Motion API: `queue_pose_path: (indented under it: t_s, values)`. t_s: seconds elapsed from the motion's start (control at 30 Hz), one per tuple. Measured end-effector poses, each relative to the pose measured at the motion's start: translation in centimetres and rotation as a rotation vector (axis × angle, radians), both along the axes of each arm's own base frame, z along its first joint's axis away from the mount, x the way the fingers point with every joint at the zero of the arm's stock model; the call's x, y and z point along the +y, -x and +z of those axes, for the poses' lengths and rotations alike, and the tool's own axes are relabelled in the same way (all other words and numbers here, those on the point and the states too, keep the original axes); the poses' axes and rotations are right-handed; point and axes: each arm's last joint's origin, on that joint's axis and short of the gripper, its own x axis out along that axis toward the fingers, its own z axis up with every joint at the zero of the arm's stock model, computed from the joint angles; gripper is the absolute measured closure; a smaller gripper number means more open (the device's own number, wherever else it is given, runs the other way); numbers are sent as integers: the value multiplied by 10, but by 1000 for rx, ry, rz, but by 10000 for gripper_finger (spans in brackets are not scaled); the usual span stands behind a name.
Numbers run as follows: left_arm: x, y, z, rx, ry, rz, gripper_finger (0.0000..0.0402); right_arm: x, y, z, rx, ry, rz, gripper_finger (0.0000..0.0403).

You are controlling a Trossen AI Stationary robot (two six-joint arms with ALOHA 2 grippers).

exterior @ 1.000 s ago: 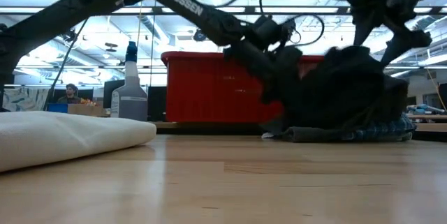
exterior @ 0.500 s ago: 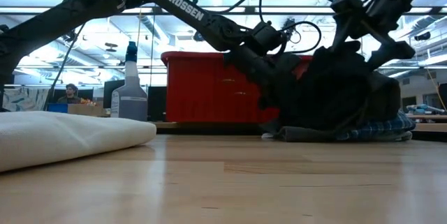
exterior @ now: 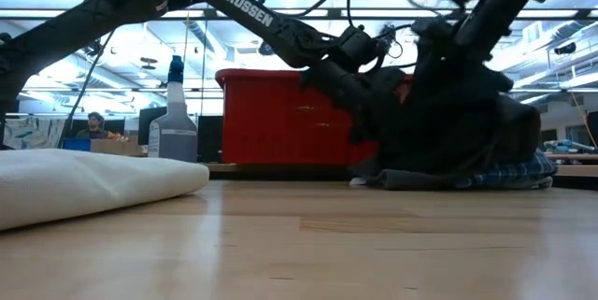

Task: Fold laundry
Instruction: Put the folded black pants into the red bin

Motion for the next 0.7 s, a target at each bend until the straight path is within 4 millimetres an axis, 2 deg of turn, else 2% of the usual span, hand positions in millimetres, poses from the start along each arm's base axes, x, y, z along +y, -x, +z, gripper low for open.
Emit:
queue_pose_path:
  t_s: [0.13,0.23,0.33,0.53,0.57,0.7]
  values:
    - [-5,0,5,-12,8,-22,230,-7,-6,-11,70,6,5,26]
    - [-2,6,13,10,16,-23,230,-9,-6,-13,82,10,0,71]
    - [8,20,29,49,-4,-34,230,-11,-2,-10,84,22,8,149]
    - [34,52,68,57,-11,-53,230,-9,15,5,49,53,91,342]
    - [38,55,71,44,31,-62,230,-8,18,7,38,58,107,359]
    - [55,64,78,-49,268,-142,230,-8,30,19,-26,89,124,359]
